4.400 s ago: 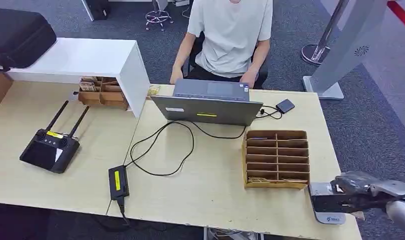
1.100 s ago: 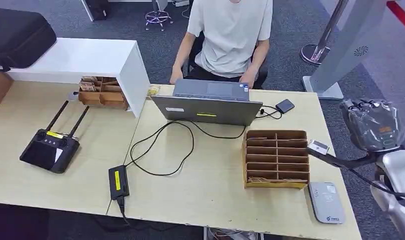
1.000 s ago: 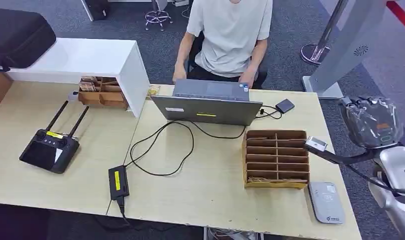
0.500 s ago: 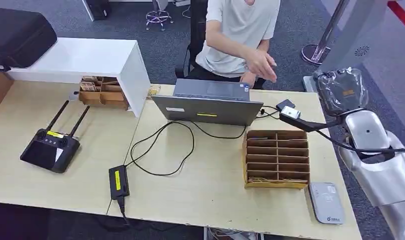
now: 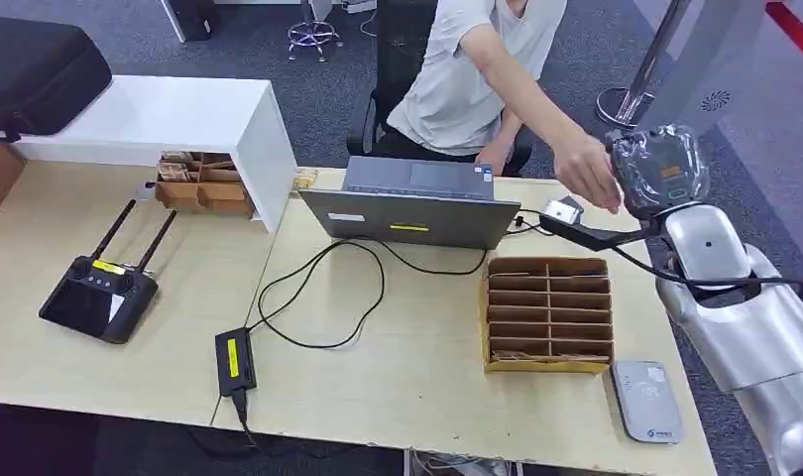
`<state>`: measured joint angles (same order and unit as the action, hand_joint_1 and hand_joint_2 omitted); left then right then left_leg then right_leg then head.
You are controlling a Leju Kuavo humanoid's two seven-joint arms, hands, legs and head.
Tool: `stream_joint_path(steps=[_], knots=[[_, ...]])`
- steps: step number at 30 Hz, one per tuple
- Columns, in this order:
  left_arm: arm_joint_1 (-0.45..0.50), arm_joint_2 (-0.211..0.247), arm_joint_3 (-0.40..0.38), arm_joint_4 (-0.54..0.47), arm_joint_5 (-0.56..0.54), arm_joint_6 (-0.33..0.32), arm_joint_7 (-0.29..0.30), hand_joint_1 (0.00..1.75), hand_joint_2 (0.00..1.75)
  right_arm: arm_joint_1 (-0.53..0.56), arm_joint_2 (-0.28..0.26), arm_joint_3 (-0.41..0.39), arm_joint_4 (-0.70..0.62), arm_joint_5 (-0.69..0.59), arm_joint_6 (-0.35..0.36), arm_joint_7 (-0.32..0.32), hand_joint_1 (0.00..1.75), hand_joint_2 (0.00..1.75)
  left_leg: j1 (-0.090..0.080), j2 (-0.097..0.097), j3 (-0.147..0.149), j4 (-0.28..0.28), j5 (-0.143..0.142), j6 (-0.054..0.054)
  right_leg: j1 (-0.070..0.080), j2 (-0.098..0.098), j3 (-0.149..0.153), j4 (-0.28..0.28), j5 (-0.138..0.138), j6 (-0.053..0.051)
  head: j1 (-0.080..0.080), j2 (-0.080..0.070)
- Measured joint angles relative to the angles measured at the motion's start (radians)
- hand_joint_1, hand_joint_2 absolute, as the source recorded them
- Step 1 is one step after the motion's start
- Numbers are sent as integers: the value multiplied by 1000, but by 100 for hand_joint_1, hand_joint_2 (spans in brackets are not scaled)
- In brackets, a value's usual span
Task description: Pass the card to the sensor for recognition and then transmit it.
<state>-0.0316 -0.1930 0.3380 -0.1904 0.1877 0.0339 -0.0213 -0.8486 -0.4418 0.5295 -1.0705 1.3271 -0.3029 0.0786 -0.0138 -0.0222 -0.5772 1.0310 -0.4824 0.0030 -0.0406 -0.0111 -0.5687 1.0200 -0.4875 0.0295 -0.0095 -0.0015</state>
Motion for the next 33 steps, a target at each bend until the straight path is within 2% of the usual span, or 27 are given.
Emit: stream_joint_path(steps=[6, 12, 13, 20, 33], knots=[[-1, 0, -19, 0, -22, 26, 0, 0, 175, -77, 48, 24, 71, 5, 9, 9, 175, 175, 2, 0, 0, 0, 0, -1, 2, 0, 0, 0, 0, 0, 0, 0], [3, -1, -21, 0, -30, 3, -16, 0, 175, -120, 73, 45, 108, 5, 19, 11, 175, 175, 2, 0, 0, 0, 0, -1, 2, 0, 0, 0, 0, 0, 0, 0], [5, 0, -21, 0, -31, -3, -19, 0, 175, -122, 74, 47, 110, 4, 21, 11, 0, 175, 2, -1, 0, 0, 0, -1, 2, -1, 0, 0, 0, 0, 0, 0], [12, 5, -36, 0, -42, -35, -37, 0, 175, -123, 75, 59, 112, -8, 35, 11, 0, 175, 2, -1, 0, 0, 0, -1, 2, 0, 0, -1, 0, 0, 0, 0], [12, 6, -37, 0, -42, -33, -37, 0, 175, -123, 75, 65, 113, -16, 38, 11, 0, 175, 3, 0, 0, 0, 0, -1, 2, 0, 0, -1, 1, -1, 0, 0]])
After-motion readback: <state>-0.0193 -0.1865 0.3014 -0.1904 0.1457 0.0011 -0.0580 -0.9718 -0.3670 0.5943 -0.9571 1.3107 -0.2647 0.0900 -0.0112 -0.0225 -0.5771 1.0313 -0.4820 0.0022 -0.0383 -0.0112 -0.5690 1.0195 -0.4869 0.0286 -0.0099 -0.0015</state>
